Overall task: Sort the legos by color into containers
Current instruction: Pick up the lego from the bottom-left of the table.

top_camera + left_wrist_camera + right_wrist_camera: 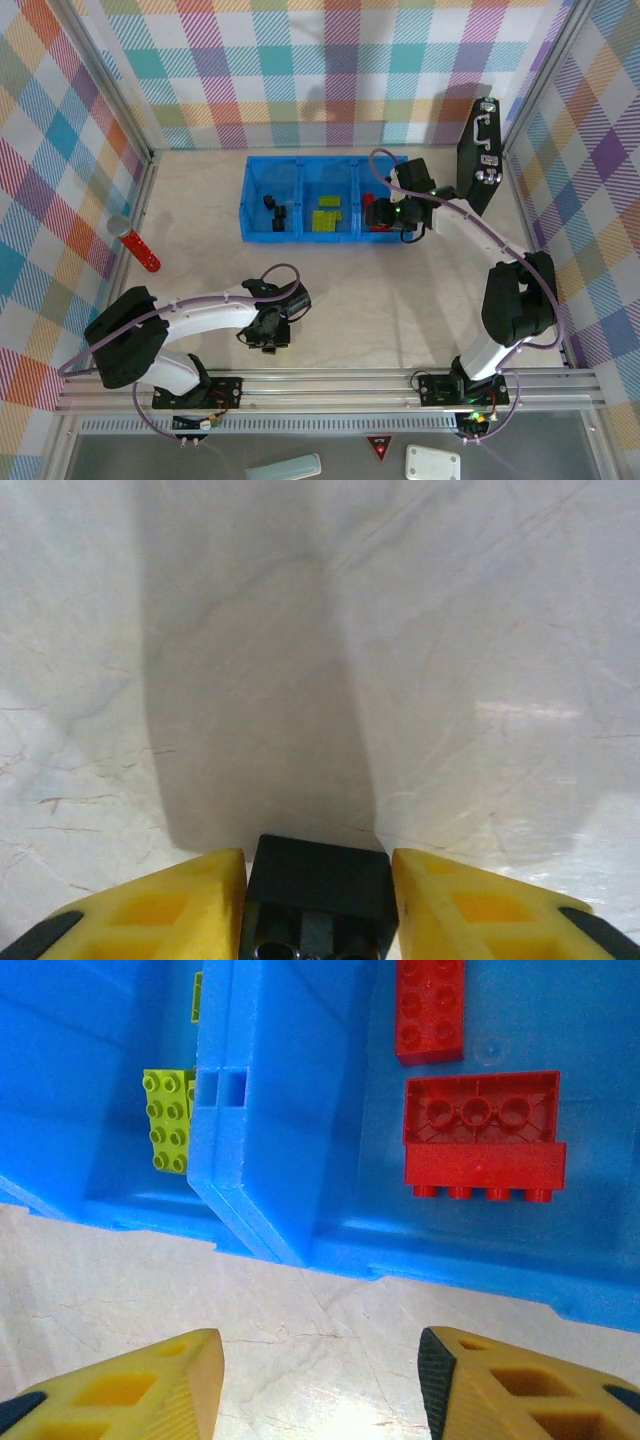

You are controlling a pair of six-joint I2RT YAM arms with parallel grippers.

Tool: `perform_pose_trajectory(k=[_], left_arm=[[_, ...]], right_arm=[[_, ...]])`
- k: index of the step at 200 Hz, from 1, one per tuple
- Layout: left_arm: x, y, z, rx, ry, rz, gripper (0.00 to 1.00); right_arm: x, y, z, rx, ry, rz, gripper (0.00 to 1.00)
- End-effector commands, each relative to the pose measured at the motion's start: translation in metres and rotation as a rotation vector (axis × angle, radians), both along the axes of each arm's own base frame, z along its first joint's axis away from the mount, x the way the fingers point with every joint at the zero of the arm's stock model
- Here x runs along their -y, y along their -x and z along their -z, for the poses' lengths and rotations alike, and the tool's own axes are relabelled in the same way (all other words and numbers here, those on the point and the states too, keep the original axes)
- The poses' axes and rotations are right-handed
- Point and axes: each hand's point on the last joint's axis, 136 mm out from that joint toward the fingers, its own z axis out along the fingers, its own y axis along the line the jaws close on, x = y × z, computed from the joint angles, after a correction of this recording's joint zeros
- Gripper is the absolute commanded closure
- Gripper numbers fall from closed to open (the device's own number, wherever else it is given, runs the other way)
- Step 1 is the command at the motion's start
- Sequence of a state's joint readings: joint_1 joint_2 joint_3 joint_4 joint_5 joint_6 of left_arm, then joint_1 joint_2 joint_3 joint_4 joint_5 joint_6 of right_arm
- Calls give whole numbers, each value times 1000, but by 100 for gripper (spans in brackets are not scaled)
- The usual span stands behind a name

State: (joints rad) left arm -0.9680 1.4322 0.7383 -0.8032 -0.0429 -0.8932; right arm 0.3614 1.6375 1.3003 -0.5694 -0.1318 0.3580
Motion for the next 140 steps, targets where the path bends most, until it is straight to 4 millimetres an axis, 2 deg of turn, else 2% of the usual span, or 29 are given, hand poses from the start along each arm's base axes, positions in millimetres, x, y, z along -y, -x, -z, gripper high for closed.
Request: perform_pose_trajectory(k=[1,85,140], left_arm=[[4,2,-6,-8,-3,-3,61],[17,-12,-24,44,28,17,63],[38,-37,-40,77,35,74,63]], right_arm=[[1,10,-6,6,2,-9,44],[7,20,-15,18,8,-5,44],[18,35,-19,22,29,11,44]])
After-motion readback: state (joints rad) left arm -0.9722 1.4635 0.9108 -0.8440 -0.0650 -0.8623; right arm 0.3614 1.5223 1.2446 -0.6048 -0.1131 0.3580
